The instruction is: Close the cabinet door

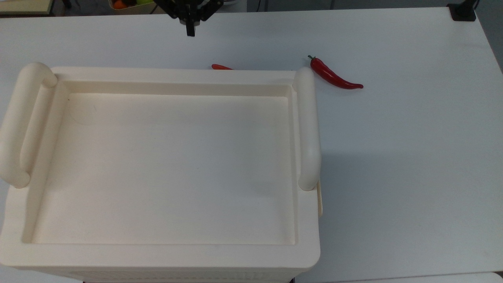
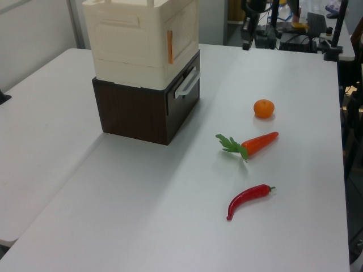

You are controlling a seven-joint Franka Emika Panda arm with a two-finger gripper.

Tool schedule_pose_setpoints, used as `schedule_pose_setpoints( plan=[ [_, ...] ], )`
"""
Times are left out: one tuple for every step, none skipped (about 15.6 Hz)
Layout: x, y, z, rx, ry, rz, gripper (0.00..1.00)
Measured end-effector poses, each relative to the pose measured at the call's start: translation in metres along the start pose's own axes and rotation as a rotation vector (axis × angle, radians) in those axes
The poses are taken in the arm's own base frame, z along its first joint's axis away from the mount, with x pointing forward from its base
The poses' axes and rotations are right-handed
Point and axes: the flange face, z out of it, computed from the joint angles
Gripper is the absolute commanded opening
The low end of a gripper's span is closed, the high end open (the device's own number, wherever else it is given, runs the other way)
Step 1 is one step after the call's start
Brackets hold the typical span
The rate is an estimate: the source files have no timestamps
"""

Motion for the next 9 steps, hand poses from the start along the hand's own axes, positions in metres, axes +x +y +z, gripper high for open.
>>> schedule_pose_setpoints(
  plan=[
    [-0.008,0.0,0.003,0.0,-0.024,-0.002,0.17],
    [-0.014,0.0,0.005,0.001,-0.037,-0.002,0.3],
    [-0.017,0.001,0.007,0.001,-0.044,-0.001,0.43],
    [-0.02,0.002,0.006,0.001,-0.047,0.001,0.58],
    [-0.021,0.004,0.006,0.001,-0.048,0.003,0.88],
    [-0.022,0.004,0.006,0.001,-0.048,0.004,1.0],
    [-0.023,0.004,0.006,0.001,-0.049,0.004,1.0],
    [-0.023,0.004,0.007,0.001,-0.05,0.004,1.0],
    [-0.023,0.004,0.007,0.001,-0.052,0.004,1.0]
  ],
)
